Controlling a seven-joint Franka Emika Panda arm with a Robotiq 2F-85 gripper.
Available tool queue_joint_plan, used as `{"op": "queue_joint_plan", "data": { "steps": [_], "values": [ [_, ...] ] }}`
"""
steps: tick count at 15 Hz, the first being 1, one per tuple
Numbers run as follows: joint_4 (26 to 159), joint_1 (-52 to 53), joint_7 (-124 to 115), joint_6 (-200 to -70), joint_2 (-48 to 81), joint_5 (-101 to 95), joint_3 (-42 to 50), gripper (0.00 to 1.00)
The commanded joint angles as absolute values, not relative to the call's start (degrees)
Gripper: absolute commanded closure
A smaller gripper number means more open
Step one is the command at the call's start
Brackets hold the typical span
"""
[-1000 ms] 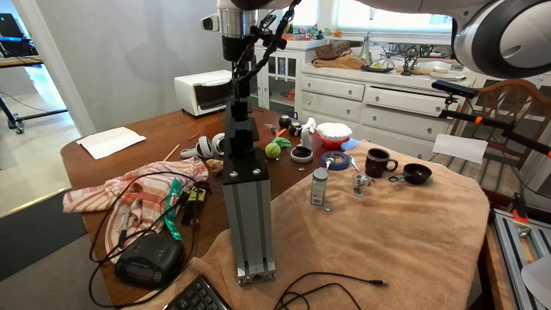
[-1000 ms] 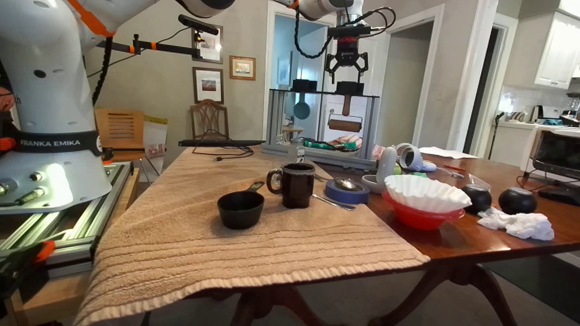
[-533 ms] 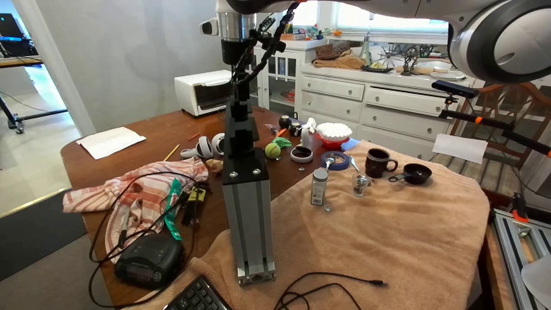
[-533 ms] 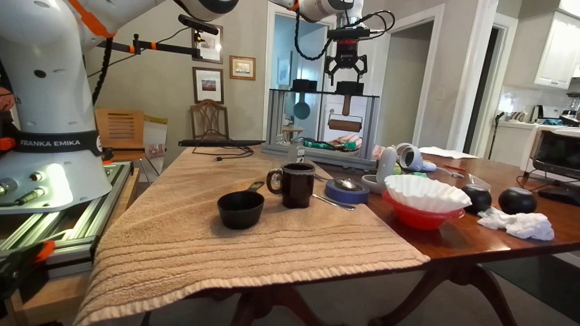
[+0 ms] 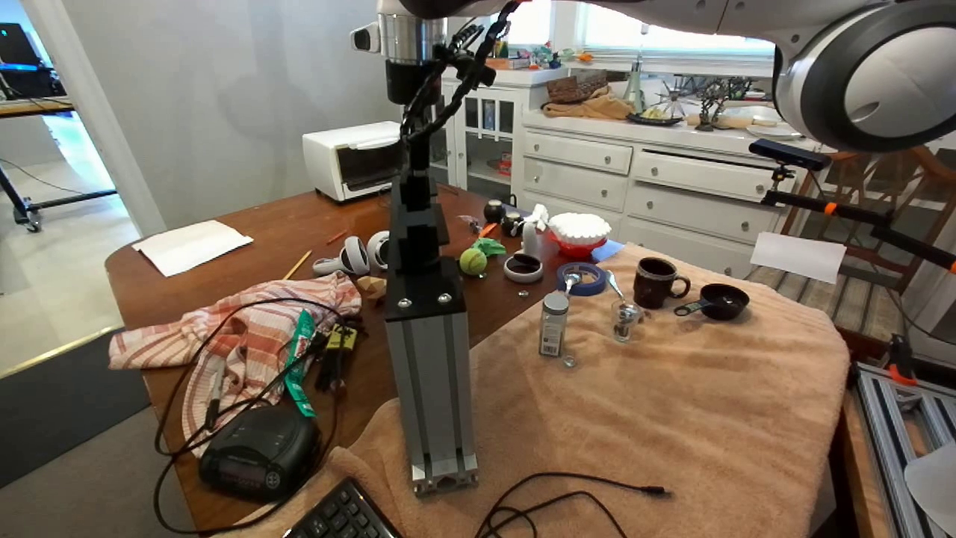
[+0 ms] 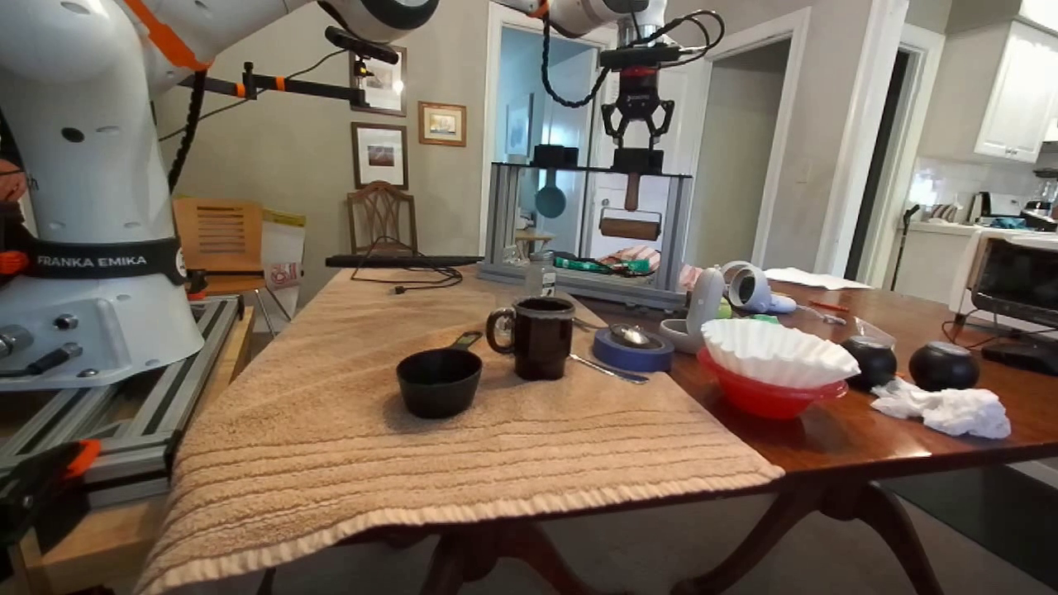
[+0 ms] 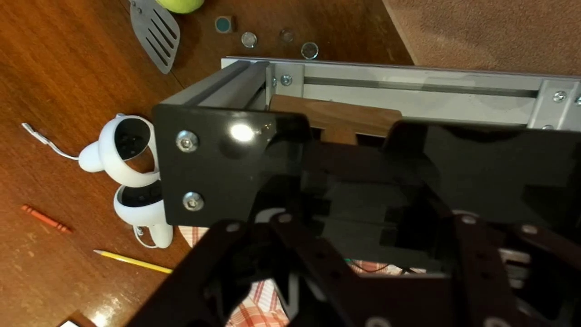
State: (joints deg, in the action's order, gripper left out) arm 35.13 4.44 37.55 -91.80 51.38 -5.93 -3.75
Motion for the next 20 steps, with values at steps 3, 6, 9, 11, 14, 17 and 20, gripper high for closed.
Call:
{"op": "queue_joint_plan", "data": {
  "steps": [3, 6, 9, 11, 14, 17, 20],
  "values": [
    [32.6, 5.3, 34.8, -89.6, 53.3, -5.1, -4.1, 0.66],
    [33.0, 4.6, 35.5, -88.9, 52.0, -4.6, -4.5, 0.66],
    [33.9, 4.5, 40.8, -87.6, 50.3, -6.9, -3.7, 0.66],
    [34.4, 3.9, 46.2, -86.9, 49.8, -6.8, -4.2, 0.66],
    [35.7, 3.3, 51.6, -85.2, 49.1, -6.8, -3.9, 0.66],
    [37.2, 3.1, 51.4, -81.9, 49.0, -7.5, -2.5, 0.66],
    [38.1, 3.4, 49.3, -79.5, 48.2, -8.3, -0.7, 0.66]
  ]
}}
